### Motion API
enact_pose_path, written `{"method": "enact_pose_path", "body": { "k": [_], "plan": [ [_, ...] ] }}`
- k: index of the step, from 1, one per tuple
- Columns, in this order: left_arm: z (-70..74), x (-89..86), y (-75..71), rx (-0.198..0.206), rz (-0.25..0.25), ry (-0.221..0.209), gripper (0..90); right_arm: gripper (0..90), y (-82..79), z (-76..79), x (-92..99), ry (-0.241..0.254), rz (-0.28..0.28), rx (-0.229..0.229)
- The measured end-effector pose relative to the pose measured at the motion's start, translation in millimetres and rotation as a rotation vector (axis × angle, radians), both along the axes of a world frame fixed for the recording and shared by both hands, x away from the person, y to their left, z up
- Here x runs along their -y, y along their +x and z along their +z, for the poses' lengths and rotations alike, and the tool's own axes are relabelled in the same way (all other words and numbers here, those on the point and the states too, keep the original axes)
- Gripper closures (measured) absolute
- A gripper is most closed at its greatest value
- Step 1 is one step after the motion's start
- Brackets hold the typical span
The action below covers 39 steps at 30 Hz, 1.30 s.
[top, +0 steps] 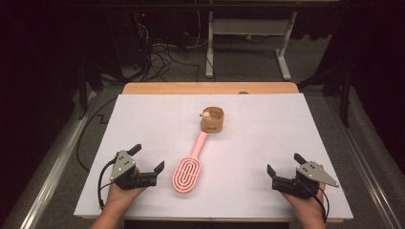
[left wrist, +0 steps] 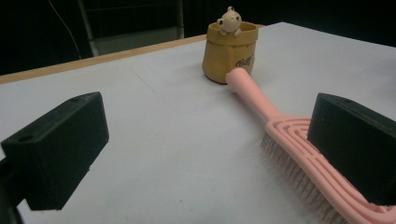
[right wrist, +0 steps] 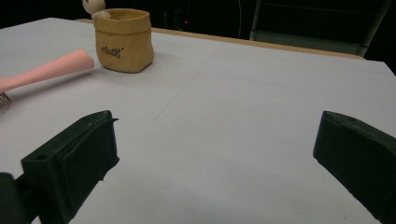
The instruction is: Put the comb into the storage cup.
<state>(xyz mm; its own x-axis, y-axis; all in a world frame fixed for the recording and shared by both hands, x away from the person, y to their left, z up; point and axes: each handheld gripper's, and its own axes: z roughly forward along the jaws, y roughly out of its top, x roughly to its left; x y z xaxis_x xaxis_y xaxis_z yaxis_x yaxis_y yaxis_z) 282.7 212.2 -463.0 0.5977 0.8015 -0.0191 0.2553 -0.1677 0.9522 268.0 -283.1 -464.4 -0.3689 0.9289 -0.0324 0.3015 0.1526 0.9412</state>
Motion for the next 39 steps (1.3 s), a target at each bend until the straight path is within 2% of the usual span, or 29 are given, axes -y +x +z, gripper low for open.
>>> {"method": "enact_pose_path", "body": {
  "k": [9, 11, 17, 18, 21, 24, 30, 31, 32, 33, 34, 35, 36, 37, 39],
  "plan": [
    [0.3, -2.0, 0.2, 0.001, 0.021, 0.002, 0.0, 0.3, -0.1, -0.3, 0.8, 0.002, 0.0, -0.005],
    [0.5, -2.6, 0.8, -0.009, 0.023, -0.002, 0.1, 0.3, 0.6, -1.0, 0.3, 0.004, -0.001, -0.011],
    [2.9, -4.7, -0.4, -0.009, 0.018, -0.003, 7.0, 0.3, 0.2, -0.5, -0.4, 0.001, 0.003, -0.006],
    [3.4, -5.2, -0.9, -0.008, 0.016, -0.003, 13.0, 0.3, 0.5, -0.8, -0.4, 0.003, 0.003, -0.009],
    [4.0, -6.0, -0.5, -0.02, 0.012, -0.012, 15.8, 0.3, 0.7, -1.1, -0.4, 0.003, 0.001, -0.011],
    [4.8, -5.2, -0.5, -0.046, -0.009, -0.014, 24.2, 0.3, 1.1, -1.1, 0.1, 0.006, 0.0, -0.011],
    [7.7, -1.0, -2.1, -0.064, -0.029, -0.023, 30.5, 0.3, 1.0, -0.3, 0.3, 0.005, 0.0, -0.009],
    [8.7, 1.4, -2.6, -0.073, -0.034, -0.023, 38.3, 0.4, 1.0, 0.2, 0.5, 0.007, -0.002, -0.009],
    [8.7, 1.4, -2.6, -0.073, -0.034, -0.023, 40.4, 0.4, 1.0, 0.2, 0.5, 0.007, -0.002, -0.009],
    [9.1, 2.9, -3.1, -0.075, -0.045, -0.035, 45.4, 0.5, 0.6, 0.7, 0.8, 0.005, -0.005, -0.007],
    [9.6, 4.0, -4.1, -0.075, -0.068, -0.04, 45.4, 0.5, 0.6, 0.7, 0.8, 0.005, -0.005, -0.007],
    [10.2, 9.0, -6.0, -0.083, -0.11, -0.037, 51.8, 0.5, 0.0, 0.9, 1.2, 0.008, -0.008, -0.007],
    [10.2, 9.0, -6.0, -0.083, -0.11, -0.037, 53.9, 0.5, 0.0, 0.9, 1.2, 0.008, -0.008, -0.007],
    [10.3, 12.5, -6.8, -0.087, -0.131, -0.028, 53.9, 0.5, -0.1, 0.9, 1.2, 0.008, -0.007, -0.007],
    [10.0, 20.6, -9.0, -0.092, -0.158, -0.014, 61.0, 0.6, 0.3, 0.9, 1.3, 0.005, -0.008, -0.006]
  ]
}}
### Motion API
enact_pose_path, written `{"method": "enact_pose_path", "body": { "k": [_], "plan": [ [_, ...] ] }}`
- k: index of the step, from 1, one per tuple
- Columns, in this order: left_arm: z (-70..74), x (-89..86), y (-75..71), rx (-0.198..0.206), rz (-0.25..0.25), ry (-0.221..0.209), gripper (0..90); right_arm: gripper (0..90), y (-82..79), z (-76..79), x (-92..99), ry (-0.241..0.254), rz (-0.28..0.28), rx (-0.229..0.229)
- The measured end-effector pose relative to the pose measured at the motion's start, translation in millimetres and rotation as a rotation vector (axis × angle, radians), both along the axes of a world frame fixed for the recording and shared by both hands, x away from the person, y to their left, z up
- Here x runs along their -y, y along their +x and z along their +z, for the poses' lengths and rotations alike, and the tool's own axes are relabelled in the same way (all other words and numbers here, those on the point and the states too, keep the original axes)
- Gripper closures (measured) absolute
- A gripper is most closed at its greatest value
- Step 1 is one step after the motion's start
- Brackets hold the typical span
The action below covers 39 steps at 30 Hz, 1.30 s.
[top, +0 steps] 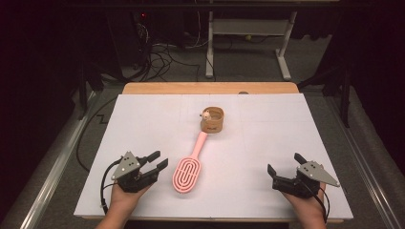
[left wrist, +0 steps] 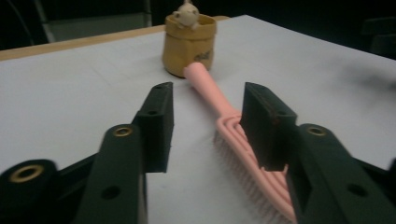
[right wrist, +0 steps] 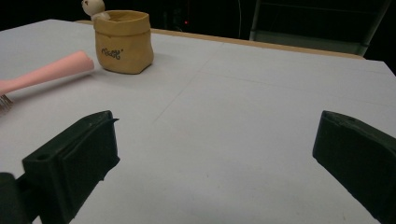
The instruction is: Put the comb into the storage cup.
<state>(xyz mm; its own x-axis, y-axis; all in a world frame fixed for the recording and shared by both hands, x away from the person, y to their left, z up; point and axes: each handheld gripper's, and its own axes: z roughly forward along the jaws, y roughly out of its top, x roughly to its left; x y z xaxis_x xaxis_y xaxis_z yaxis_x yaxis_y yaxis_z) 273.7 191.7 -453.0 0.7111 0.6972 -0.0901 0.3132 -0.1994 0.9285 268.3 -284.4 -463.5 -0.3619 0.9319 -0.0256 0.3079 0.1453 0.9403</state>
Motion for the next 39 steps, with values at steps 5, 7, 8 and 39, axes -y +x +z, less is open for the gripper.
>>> {"method": "enact_pose_path", "body": {
  "k": [5, 7, 8, 39],
  "plan": [
    [-1.4, 25.9, -4.3, -0.055, -0.097, 0.041, 81.3, 0.7, 1.7, -0.7, 1.6, 0.001, -0.001, -0.005],
    [-2.9, 37.9, -7.4, -0.083, -0.134, 0.054, 84.6, 0.7, 1.6, -0.5, 2.1, 0.003, -0.003, -0.005],
    [-3.5, 44.0, -9.0, -0.098, -0.148, 0.06, 88.0, 0.9, 1.5, -0.8, 3.4, 0.012, -0.007, -0.007],
    [-29.4, 97.0, -19.9, -0.213, -0.271, 0.343, 90.0, 1.6, 1.9, -2.4, 5.0, 0.033, -0.013, -0.019]
  ]
}}
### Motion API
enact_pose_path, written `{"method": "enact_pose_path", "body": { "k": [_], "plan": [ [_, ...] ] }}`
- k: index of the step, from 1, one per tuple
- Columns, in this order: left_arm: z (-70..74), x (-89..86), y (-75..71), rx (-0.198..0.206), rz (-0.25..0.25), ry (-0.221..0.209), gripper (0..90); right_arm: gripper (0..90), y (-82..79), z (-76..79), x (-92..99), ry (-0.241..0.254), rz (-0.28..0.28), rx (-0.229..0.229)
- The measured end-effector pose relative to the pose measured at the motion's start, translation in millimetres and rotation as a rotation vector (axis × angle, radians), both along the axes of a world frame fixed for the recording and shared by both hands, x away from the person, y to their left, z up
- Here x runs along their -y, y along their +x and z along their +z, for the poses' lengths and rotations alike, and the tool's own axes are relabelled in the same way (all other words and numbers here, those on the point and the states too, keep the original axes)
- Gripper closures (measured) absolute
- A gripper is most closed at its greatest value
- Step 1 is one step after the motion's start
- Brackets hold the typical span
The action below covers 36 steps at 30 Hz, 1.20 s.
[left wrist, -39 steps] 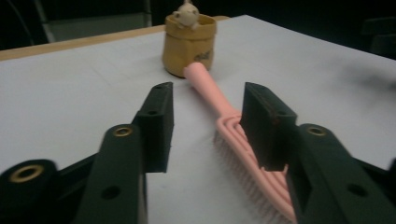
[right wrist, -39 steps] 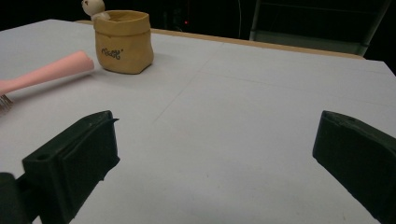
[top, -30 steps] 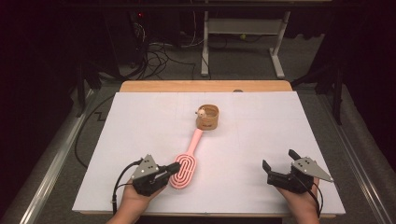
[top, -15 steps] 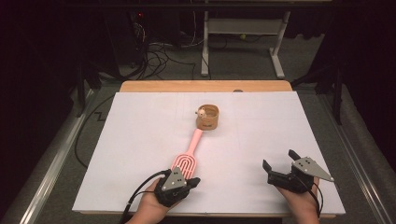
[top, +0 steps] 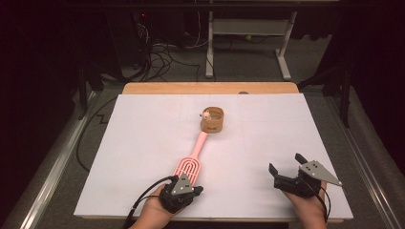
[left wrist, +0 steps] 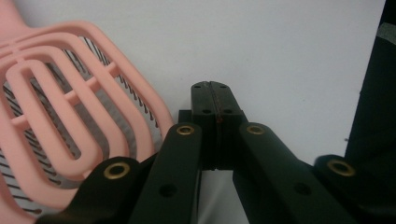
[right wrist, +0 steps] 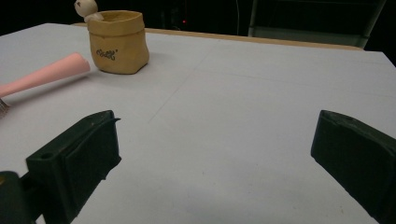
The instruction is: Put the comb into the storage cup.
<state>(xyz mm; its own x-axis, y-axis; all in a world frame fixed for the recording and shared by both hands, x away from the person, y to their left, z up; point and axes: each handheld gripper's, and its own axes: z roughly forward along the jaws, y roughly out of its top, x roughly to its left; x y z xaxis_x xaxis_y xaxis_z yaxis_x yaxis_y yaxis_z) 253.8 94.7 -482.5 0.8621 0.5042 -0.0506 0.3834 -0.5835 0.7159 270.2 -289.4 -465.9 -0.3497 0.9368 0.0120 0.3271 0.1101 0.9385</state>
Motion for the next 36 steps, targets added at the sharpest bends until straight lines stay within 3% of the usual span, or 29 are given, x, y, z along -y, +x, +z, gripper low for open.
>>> {"method": "enact_pose_path", "body": {
  "k": [5, 14, 32, 34, 36],
  "plan": [
    [0.6, -7.5, 1.8, -0.012, 0.013, -0.001, 90.0, 1.8, -0.3, 0.3, 1.5, 0.007, -0.005, 0.0],
    [5.7, -35.2, 11.4, -0.018, 0.084, -0.027, 90.0, 2.1, -0.5, 0.7, 3.2, 0.009, -0.005, 0.002],
    [8.5, -65.2, 23.9, -0.02, 0.178, -0.046, 90.0, 2.4, -0.5, 1.2, 5.0, 0.015, -0.009, 0.005],
    [8.7, -67.9, 24.7, -0.031, 0.178, -0.066, 90.0, 2.4, -0.1, 0.9, 5.8, 0.016, -0.011, 0.001],
    [11.2, -67.9, 22.4, -0.029, 0.147, -0.105, 90.0, 2.4, -0.8, 1.3, 5.8, 0.017, -0.013, 0.002]
  ]
}}
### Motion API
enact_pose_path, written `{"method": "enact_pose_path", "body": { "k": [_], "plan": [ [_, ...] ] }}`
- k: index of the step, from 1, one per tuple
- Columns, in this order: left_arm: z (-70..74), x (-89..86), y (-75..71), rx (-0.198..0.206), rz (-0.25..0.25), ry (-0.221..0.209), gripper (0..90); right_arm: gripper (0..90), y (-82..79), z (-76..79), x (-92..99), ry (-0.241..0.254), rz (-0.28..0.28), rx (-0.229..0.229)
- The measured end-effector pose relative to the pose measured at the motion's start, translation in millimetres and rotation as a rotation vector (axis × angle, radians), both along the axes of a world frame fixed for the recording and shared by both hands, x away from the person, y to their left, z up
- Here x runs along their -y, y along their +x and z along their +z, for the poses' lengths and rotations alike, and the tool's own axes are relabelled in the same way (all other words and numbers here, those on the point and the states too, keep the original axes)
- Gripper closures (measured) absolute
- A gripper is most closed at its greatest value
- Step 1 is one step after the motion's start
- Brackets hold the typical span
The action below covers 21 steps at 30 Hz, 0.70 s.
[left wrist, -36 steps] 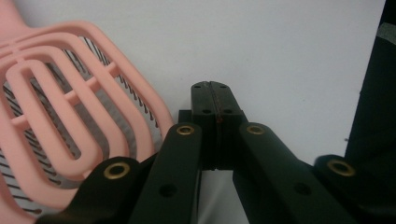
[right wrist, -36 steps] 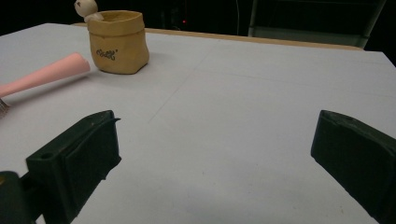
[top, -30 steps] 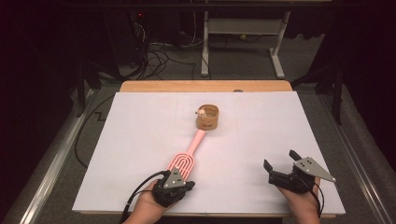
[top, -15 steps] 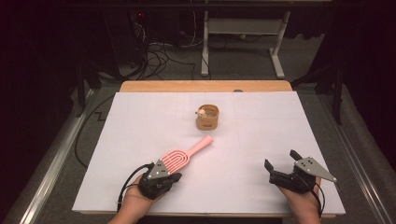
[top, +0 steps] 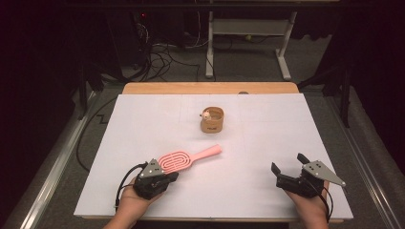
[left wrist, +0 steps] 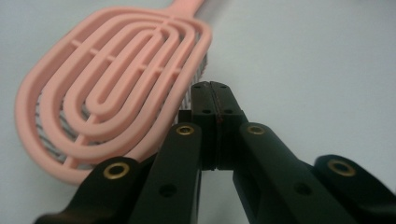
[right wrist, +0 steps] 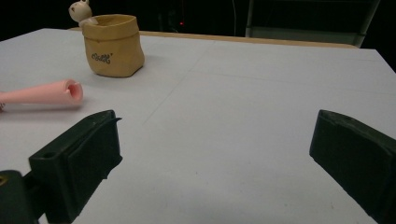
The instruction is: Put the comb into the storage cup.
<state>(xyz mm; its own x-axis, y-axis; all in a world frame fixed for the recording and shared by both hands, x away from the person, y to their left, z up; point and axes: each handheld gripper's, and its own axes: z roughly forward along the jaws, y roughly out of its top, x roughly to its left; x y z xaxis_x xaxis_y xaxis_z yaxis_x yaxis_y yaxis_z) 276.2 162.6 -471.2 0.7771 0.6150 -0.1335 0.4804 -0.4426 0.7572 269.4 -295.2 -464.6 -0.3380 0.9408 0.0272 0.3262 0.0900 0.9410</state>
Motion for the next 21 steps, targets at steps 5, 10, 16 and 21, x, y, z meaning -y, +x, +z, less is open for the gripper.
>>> {"method": "enact_pose_path", "body": {
  "k": [5, 10, 16, 21],
  "plan": [
    [7.5, 0.8, -4.1, 0.024, -0.02, -0.046, 86.8, 2.3, -0.6, 0.6, 0.3, 0.002, -0.001, 0.001],
    [13.9, -11.9, -3.0, 0.07, -0.01, -0.136, 83.8, 2.2, -0.9, 1.1, -1.5, -0.003, 0.004, 0.006],
    [23.9, -32.5, -2.3, 0.156, 0.04, -0.219, 69.0, 2.2, -0.6, 1.0, -1.1, -0.002, 0.003, 0.005],
    [26.9, -44.6, 0.3, 0.19, 0.096, -0.231, 61.5, 2.2, -0.7, 1.2, -1.8, -0.004, 0.005, 0.004]
  ]
}}
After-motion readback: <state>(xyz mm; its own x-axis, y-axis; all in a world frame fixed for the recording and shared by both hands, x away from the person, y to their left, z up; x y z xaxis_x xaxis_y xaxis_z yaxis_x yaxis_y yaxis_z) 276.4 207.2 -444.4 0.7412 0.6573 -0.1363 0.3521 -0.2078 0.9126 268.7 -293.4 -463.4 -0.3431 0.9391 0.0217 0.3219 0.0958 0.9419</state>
